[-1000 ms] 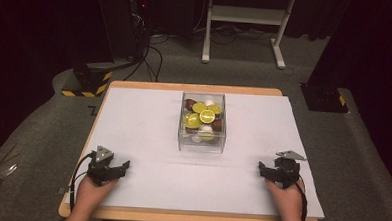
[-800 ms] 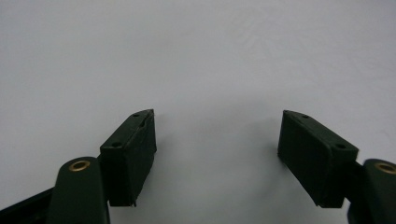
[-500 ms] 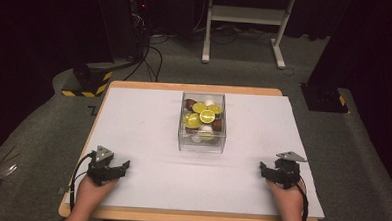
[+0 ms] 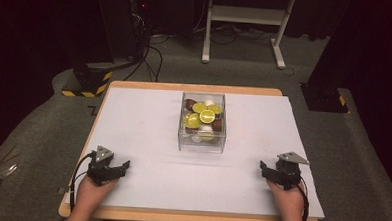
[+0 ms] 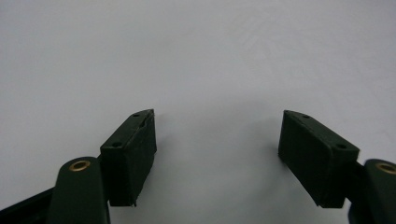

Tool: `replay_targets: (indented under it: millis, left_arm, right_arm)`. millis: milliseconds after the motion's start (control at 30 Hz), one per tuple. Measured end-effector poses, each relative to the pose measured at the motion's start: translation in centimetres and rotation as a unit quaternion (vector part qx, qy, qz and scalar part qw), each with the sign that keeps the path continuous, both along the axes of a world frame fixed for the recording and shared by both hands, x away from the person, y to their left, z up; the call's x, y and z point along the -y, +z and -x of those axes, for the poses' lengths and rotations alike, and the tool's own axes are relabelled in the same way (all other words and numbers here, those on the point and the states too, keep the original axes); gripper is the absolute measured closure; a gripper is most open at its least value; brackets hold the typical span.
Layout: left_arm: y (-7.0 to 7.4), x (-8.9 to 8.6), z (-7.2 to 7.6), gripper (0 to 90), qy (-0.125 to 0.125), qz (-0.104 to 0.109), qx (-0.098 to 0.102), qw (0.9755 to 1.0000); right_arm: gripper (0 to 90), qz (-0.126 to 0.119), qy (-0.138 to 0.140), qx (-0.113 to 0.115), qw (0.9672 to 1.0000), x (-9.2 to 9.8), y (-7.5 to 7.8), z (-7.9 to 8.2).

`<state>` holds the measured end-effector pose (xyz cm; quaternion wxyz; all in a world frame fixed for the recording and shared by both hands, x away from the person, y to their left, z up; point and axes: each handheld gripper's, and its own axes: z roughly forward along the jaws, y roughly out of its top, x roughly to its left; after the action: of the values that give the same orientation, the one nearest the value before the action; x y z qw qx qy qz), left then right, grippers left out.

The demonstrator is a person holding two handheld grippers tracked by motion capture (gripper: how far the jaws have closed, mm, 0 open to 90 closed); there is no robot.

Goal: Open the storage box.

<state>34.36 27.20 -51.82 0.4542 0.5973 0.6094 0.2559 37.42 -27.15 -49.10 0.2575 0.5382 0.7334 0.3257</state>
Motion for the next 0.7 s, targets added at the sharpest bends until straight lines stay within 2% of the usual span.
replay_targets:
  millis: [233,267,400,533,700]
  left_arm:
    - [0.0,0.0,0.0,27.9,0.001,0.0,0.001,1.0]
    - [0.0,0.1,0.0,27.9,0.003,0.003,0.002,1.0]
    - [0.0,0.1,0.0,27.9,0.003,0.002,0.002,1.0]
    - [0.0,-0.1,0.0,27.9,-0.002,-0.003,-0.001,1.0]
    - [0.0,-0.1,0.0,27.9,-0.002,-0.003,-0.002,1.0]
  right_arm:
    - [32.3,-0.017,0.023,0.013,0.9995,-1.3,1.0,0.7]
    - [34.3,-0.016,0.033,0.024,0.999,-1.8,1.4,1.0]
    - [36.0,-0.025,0.042,0.031,0.9983,-2.6,1.7,1.3]
    - [37.5,-0.031,0.053,0.028,0.9977,-3.6,1.8,1.6]
    - [39.2,-0.023,0.076,0.034,0.9963,-4.8,1.6,2.1]
